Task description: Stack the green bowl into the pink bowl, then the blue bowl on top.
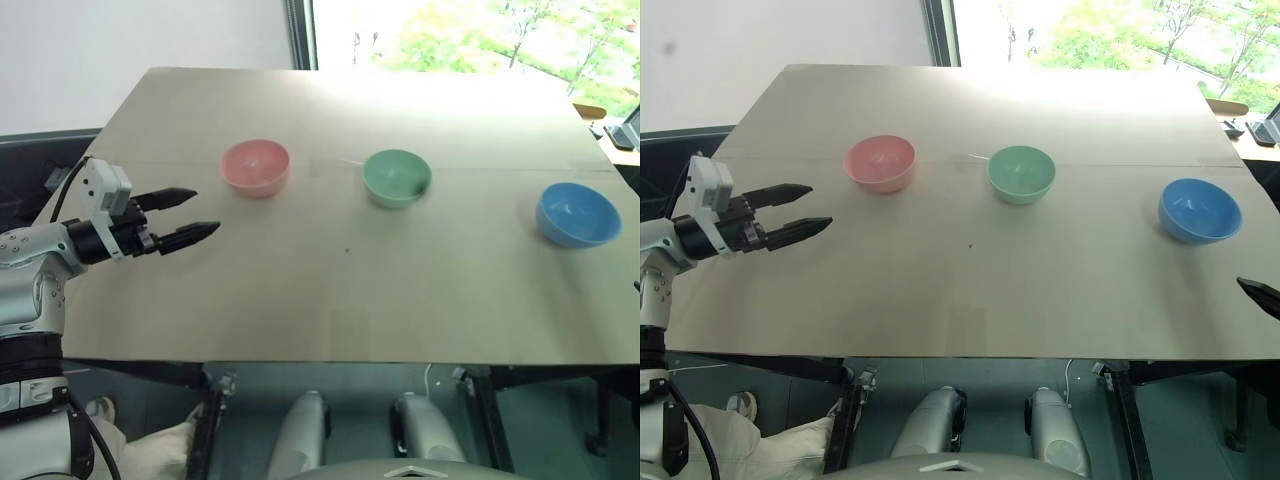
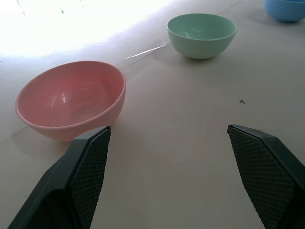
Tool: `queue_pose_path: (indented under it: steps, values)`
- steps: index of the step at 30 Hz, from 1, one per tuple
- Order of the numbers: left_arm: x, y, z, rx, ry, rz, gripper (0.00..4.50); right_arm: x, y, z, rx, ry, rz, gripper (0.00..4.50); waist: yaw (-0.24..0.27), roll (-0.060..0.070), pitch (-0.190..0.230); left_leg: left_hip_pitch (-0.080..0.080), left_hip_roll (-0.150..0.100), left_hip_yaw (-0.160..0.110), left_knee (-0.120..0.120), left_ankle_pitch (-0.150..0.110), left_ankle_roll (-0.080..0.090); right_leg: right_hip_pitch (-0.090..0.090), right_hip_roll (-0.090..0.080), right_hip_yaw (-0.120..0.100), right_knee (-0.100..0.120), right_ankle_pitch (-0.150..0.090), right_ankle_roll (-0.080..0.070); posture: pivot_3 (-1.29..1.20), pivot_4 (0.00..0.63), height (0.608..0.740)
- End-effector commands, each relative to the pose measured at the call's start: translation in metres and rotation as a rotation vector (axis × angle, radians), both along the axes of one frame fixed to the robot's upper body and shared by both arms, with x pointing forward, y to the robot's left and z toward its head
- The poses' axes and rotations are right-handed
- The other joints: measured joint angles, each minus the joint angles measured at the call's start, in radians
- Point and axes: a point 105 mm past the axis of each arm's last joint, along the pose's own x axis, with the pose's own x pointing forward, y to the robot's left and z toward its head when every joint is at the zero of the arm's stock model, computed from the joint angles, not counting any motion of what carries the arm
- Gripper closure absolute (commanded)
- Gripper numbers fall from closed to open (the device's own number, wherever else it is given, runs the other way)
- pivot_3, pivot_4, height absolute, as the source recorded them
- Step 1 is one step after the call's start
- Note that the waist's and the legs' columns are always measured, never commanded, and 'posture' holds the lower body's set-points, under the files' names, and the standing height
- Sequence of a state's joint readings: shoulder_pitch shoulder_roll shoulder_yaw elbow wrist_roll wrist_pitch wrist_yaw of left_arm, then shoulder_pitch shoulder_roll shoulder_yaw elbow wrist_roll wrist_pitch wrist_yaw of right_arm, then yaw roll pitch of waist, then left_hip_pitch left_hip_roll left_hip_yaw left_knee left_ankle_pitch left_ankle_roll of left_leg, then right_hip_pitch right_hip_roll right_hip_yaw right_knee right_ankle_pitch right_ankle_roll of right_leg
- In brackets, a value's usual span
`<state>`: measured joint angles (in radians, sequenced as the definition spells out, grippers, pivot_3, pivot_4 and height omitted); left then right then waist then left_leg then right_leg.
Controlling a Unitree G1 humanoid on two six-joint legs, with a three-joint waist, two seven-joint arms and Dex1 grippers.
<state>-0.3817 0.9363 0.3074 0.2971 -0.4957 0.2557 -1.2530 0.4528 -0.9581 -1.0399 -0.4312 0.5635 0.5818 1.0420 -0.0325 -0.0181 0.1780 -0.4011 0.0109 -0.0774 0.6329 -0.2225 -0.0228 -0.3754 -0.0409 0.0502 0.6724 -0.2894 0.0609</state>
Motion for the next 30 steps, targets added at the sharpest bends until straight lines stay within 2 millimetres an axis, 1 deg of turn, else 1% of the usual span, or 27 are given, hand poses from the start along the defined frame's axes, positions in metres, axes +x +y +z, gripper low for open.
queue_pose_path:
  steps: [1,4,8,10,12,14,16,18,20,21,22,23,24,25,27,30]
  values:
    - [0.002,0.000,0.017,-0.012,-0.058,-0.005,0.35,0.000,-0.001,0.013,-0.017,-0.041,0.008,0.00,0.000,0.000,0.000,0.000,0.000,0.000,0.000,0.000,0.000,0.000,0.000,0.000,0.000,0.000,0.000,0.00,0.150,0.740]
    - [0.008,-0.011,0.016,-0.040,-0.078,-0.028,0.35,0.004,0.000,0.013,-0.014,-0.047,0.022,0.00,0.001,0.000,0.000,0.000,0.000,0.000,0.000,0.000,0.000,0.000,0.000,0.000,0.000,0.000,0.000,0.00,0.150,0.740]
    - [0.010,-0.016,0.015,-0.052,-0.080,-0.035,0.35,0.007,0.003,0.011,-0.011,-0.051,0.029,0.00,0.000,0.000,0.000,0.000,0.000,0.000,0.001,0.000,0.000,0.000,0.000,0.000,0.000,0.000,0.000,0.00,0.150,0.740]
    - [0.012,-0.020,0.016,-0.053,-0.088,-0.037,0.35,0.010,0.008,0.009,-0.004,-0.060,0.046,0.00,-0.002,0.000,0.000,0.000,0.000,0.000,0.001,0.000,0.000,0.000,0.000,0.000,0.000,0.000,0.000,0.00,0.150,0.740]
    - [0.020,-0.026,0.019,-0.027,-0.113,0.004,0.35,0.017,0.020,0.007,0.011,-0.073,0.085,0.00,-0.003,0.000,0.000,0.000,0.000,0.000,0.001,0.000,0.000,0.000,0.000,0.001,0.000,0.000,0.000,0.00,0.150,0.740]
    - [0.037,-0.026,0.021,0.070,-0.181,0.146,0.35,0.026,0.045,0.001,0.040,-0.078,0.171,0.00,-0.002,0.000,0.000,0.000,0.000,0.000,0.001,0.000,0.000,0.000,0.000,0.001,0.001,0.000,0.000,0.00,0.150,0.740]
    - [0.049,-0.032,0.024,0.163,-0.216,0.223,0.35,0.035,0.077,-0.003,0.079,-0.081,0.274,0.00,-0.002,-0.001,0.000,0.001,0.000,0.000,0.001,0.000,0.000,0.000,0.000,0.001,0.003,0.000,0.000,0.00,0.150,0.740]
    - [0.058,-0.044,0.029,0.252,-0.244,0.215,0.35,0.045,0.114,-0.011,0.092,-0.079,0.389,0.00,-0.004,-0.001,0.001,0.001,0.000,0.000,0.002,0.000,0.000,0.000,0.001,0.001,0.005,0.000,0.000,0.00,0.150,0.740]
    - [0.072,-0.046,0.027,0.498,-0.266,0.241,0.35,0.050,0.145,-0.022,0.068,-0.070,0.499,0.00,-0.005,-0.003,0.002,0.001,0.000,0.000,0.003,0.000,0.000,0.000,0.002,0.001,0.005,0.000,0.000,0.00,0.150,0.740]
    - [0.082,-0.053,0.027,0.616,-0.284,0.226,0.35,0.055,0.166,-0.025,0.113,-0.085,0.563,0.00,-0.005,-0.004,0.002,0.001,0.000,-0.001,0.003,0.000,0.000,0.000,0.002,0.001,0.005,0.000,0.000,0.00,0.150,0.740]
    - [0.091,-0.059,0.026,0.687,-0.280,0.214,0.35,0.058,0.183,-0.025,0.150,-0.095,0.624,0.00,-0.004,-0.004,0.002,0.001,0.000,-0.001,0.003,0.000,0.000,0.000,0.002,0.001,0.005,0.000,0.000,0.00,0.150,0.740]
    - [0.098,-0.065,0.025,0.713,-0.255,0.205,0.35,0.061,0.195,-0.024,0.163,-0.107,0.663,0.00,-0.003,-0.004,0.002,0.000,0.000,-0.001,0.003,0.000,0.000,-0.001,0.003,0.000,0.005,0.000,0.000,0.00,0.150,0.740]
    - [0.102,-0.071,0.022,0.745,-0.238,0.183,0.35,0.064,0.201,-0.024,0.164,-0.117,0.685,0.00,-0.002,-0.004,0.002,-0.001,-0.001,-0.002,0.004,0.000,0.000,-0.001,0.003,0.000,0.005,0.000,0.000,0.00,0.150,0.740]
    - [0.104,-0.073,0.020,0.763,-0.225,0.172,0.35,0.066,0.203,-0.024,0.156,-0.122,0.691,0.00,0.000,-0.004,0.002,-0.003,-0.001,-0.002,0.004,0.000,0.000,-0.002,0.002,0.000,0.005,0.000,0.000,0.00,0.150,0.740]
    - [0.111,-0.078,0.014,0.854,-0.246,0.147,0.35,0.071,0.206,-0.020,0.159,-0.149,0.687,0.00,-0.002,-0.004,0.002,-0.007,-0.001,-0.002,0.005,0.000,0.000,-0.005,0.002,-0.001,0.004,0.000,0.000,0.00,0.150,0.740]
    - [0.119,-0.087,0.000,0.927,-0.210,0.118,0.35,0.077,0.211,-0.013,0.167,-0.190,0.678,0.00,-0.003,-0.004,0.002,-0.016,-0.001,-0.004,0.007,0.000,0.000,-0.014,0.002,-0.002,0.005,0.001,0.000,0.00,0.150,0.740]
